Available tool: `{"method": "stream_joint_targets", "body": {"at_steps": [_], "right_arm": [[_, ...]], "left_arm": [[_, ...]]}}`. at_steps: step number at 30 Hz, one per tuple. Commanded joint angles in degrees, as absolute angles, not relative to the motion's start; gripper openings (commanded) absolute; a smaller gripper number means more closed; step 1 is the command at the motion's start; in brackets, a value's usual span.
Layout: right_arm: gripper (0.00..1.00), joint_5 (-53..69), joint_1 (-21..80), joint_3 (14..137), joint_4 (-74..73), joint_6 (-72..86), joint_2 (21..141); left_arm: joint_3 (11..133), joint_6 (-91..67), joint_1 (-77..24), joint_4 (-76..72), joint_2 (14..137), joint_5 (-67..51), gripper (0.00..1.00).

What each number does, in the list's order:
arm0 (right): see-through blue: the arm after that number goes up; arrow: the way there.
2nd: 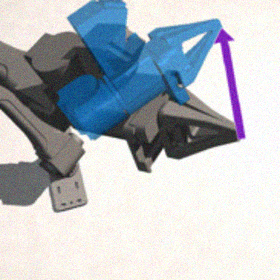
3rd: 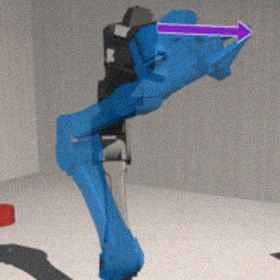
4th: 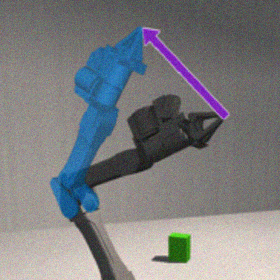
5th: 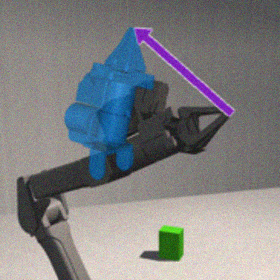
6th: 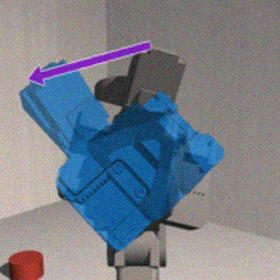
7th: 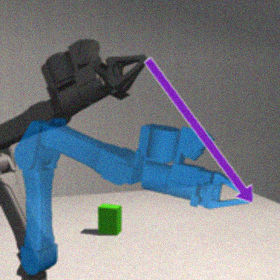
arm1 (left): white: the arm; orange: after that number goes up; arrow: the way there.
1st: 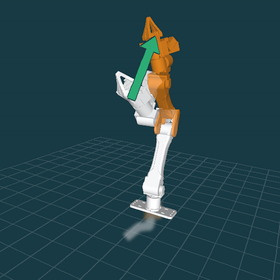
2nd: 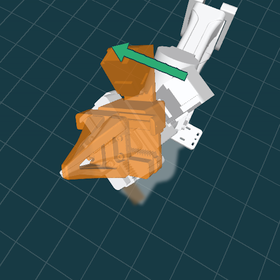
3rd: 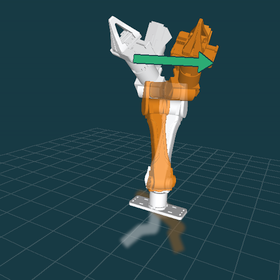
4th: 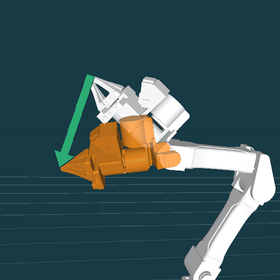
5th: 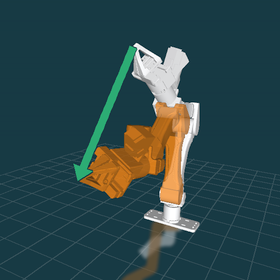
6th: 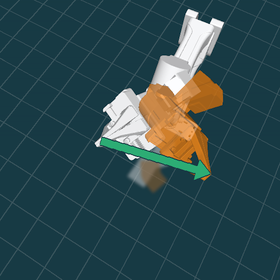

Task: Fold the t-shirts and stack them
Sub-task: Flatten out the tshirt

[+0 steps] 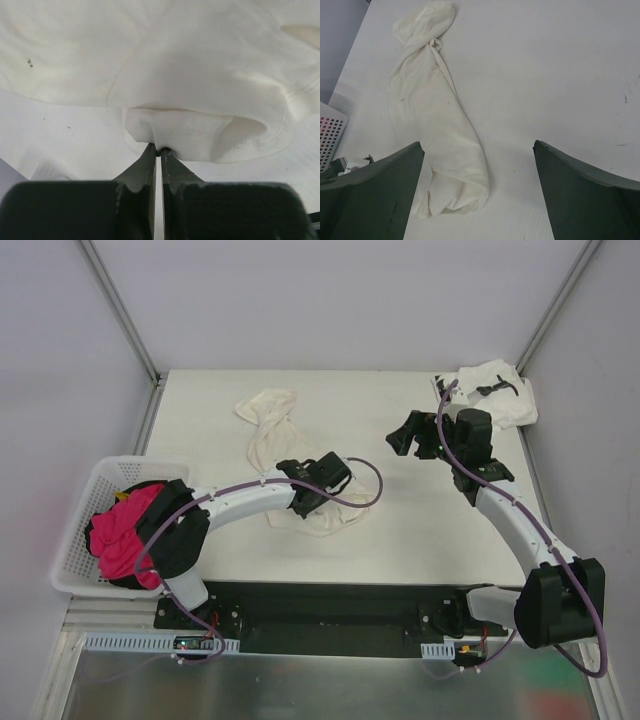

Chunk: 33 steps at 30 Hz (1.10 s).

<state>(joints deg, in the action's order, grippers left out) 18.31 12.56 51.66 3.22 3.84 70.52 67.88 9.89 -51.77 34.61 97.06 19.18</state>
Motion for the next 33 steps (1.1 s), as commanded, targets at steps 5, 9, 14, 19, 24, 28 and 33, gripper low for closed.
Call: {"method": "stream_joint_targets", "body": {"at_steps": [5, 9, 14, 19, 24, 28, 33], "right_arm": [[0.95, 18.81, 12.13, 51.77, 5.89, 3.96, 70.84], [0.95, 18.90, 12.04, 51.68, 5.98, 4.04, 71.01], [0.95, 18.81, 12.13, 51.33, 6.06, 4.13, 70.67], [0.95, 18.81, 12.13, 51.06, 6.06, 4.13, 70.31], [0.95, 18.98, 12.13, 51.06, 6.06, 4.22, 70.31], [0.95, 19.16, 12.13, 50.89, 6.06, 4.39, 70.14], [0.95, 19.60, 12.13, 50.62, 6.24, 4.66, 69.96]], "left_arm": [[73.30, 10.63, -53.61, 37.97, 98.44, 22.76, 0.00], [75.49, 10.63, -53.53, 37.88, 99.31, 25.57, 0.00], [80.06, 10.37, -53.53, 37.88, 101.07, 30.14, 0.00], [88.23, 10.98, -53.53, 38.14, 101.60, 37.96, 0.00], [98.06, 14.40, -53.18, 38.23, 101.95, 45.69, 0.00], [107.12, 16.52, -50.81, 38.23, 103.36, 50.18, 0.00], [122.04, 23.18, -47.73, 37.28, 106.96, 53.52, 0.00]]}}
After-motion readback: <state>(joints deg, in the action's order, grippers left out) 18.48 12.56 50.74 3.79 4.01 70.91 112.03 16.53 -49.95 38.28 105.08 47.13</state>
